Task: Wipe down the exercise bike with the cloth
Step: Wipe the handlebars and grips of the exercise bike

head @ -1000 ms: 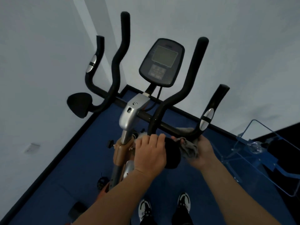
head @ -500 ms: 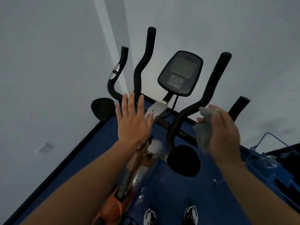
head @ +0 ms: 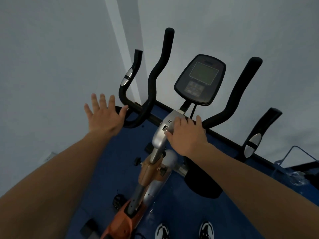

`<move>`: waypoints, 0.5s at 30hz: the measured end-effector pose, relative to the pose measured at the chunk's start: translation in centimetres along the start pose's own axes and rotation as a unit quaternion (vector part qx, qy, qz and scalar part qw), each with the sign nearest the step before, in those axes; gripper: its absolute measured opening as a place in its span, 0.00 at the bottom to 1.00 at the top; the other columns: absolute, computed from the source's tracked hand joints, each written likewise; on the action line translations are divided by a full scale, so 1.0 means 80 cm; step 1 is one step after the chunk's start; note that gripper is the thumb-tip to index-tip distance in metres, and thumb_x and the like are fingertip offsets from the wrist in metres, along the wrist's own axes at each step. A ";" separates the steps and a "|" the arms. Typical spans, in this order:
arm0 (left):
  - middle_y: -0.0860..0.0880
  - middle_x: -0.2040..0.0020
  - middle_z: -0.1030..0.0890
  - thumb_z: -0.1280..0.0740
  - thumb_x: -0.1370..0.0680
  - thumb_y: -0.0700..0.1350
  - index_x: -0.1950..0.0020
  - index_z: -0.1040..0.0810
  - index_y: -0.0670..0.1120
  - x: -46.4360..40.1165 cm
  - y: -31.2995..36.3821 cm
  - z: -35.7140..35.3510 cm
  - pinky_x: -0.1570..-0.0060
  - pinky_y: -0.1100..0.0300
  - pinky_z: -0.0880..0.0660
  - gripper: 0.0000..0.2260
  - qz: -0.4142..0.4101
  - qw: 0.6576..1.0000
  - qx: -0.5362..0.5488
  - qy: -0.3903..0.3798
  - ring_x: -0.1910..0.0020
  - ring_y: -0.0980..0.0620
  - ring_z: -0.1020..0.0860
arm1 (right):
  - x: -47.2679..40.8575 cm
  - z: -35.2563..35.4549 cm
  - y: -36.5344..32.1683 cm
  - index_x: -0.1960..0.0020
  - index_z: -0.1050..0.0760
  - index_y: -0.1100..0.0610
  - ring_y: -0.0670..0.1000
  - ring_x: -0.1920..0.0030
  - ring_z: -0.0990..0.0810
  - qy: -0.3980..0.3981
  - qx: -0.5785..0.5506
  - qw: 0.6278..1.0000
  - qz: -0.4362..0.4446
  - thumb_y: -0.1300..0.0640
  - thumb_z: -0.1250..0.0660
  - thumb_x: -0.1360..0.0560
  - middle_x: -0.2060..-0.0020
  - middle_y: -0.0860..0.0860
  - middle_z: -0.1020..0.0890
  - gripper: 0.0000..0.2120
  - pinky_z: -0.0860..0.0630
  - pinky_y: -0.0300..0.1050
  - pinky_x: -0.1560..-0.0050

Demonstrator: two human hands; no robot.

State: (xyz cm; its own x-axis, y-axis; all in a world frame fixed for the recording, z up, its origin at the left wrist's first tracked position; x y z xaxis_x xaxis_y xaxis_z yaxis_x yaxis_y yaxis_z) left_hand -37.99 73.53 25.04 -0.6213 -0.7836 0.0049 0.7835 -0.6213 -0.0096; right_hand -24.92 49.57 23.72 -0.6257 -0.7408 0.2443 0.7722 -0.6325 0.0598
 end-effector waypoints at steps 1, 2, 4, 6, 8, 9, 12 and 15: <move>0.43 0.20 0.52 0.65 0.24 0.70 0.20 0.53 0.52 -0.001 -0.007 -0.010 0.26 0.38 0.60 0.37 0.009 0.999 0.030 -0.018 0.22 0.42 0.61 | 0.004 0.000 0.003 0.22 0.43 0.62 0.62 0.27 0.33 -0.005 0.014 1.000 -0.005 0.35 0.51 0.20 0.27 0.61 0.30 0.37 0.53 0.65 0.24; 0.43 0.20 0.50 0.62 0.23 0.70 0.20 0.51 0.52 -0.002 -0.010 -0.019 0.26 0.39 0.58 0.36 0.016 0.997 0.066 -0.029 0.22 0.42 0.59 | 0.009 0.001 0.006 0.22 0.44 0.62 0.62 0.26 0.35 -0.001 0.033 0.999 -0.004 0.34 0.51 0.20 0.27 0.62 0.31 0.38 0.55 0.66 0.24; 0.43 0.21 0.46 0.55 0.21 0.67 0.21 0.44 0.53 -0.007 -0.010 -0.029 0.25 0.41 0.51 0.32 0.015 0.985 0.165 -0.036 0.22 0.42 0.53 | 0.017 0.000 0.010 0.21 0.45 0.63 0.62 0.24 0.40 -0.005 0.066 0.998 0.014 0.35 0.52 0.20 0.24 0.62 0.35 0.39 0.57 0.68 0.24; 0.43 0.23 0.42 0.49 0.20 0.64 0.24 0.36 0.52 -0.013 -0.012 -0.029 0.26 0.43 0.46 0.28 0.012 0.973 0.230 -0.034 0.24 0.42 0.47 | 0.020 -0.004 0.009 0.20 0.46 0.63 0.62 0.22 0.43 -0.034 0.078 0.996 0.031 0.35 0.54 0.19 0.22 0.61 0.40 0.38 0.60 0.69 0.24; 0.42 0.28 0.35 0.46 0.18 0.58 0.30 0.30 0.49 -0.021 -0.012 -0.027 0.30 0.44 0.38 0.21 -0.013 0.980 0.198 -0.017 0.30 0.40 0.39 | 0.013 -0.004 0.010 0.21 0.45 0.63 0.62 0.23 0.42 -0.056 0.076 0.995 0.022 0.36 0.54 0.19 0.23 0.62 0.39 0.38 0.60 0.69 0.25; 0.42 0.32 0.31 0.45 0.18 0.54 0.32 0.28 0.47 -0.024 -0.009 -0.027 0.35 0.45 0.34 0.19 -0.031 0.985 0.167 -0.007 0.34 0.40 0.34 | 0.007 -0.005 0.010 0.22 0.43 0.64 0.62 0.24 0.40 -0.072 0.076 0.994 0.015 0.37 0.53 0.19 0.24 0.62 0.36 0.37 0.59 0.69 0.25; 0.43 0.47 0.24 0.48 0.16 0.51 0.43 0.24 0.43 -0.032 -0.018 -0.030 0.55 0.51 0.31 0.17 0.011 0.987 0.152 0.053 0.50 0.42 0.26 | -0.012 -0.012 0.008 0.31 0.28 0.60 0.61 0.36 0.26 -0.143 0.084 0.986 0.020 0.43 0.49 0.20 0.35 0.60 0.24 0.27 0.51 0.68 0.27; 0.44 0.57 0.26 0.51 0.16 0.52 0.56 0.25 0.40 -0.036 -0.021 -0.023 0.61 0.52 0.35 0.21 0.040 0.983 0.150 0.102 0.61 0.43 0.27 | -0.023 -0.011 0.006 0.42 0.24 0.56 0.57 0.46 0.21 -0.169 0.090 0.981 0.042 0.45 0.45 0.22 0.46 0.54 0.19 0.19 0.37 0.61 0.36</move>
State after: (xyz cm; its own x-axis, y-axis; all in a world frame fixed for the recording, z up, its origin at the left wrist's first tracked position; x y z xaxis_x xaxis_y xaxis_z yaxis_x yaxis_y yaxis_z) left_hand -37.53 76.86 23.18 -0.5233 -0.8321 -0.1839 0.7787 -0.5545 0.2934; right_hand -23.53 50.44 22.46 -0.5106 -0.6523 0.5602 0.8455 -0.4994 0.1891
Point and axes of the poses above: each hand's wrist, its own x-axis away from the middle knuckle, its own z-axis out of the back of the hand, y = z × x, the point moved 8 cm from there along -x, towards the middle knuckle
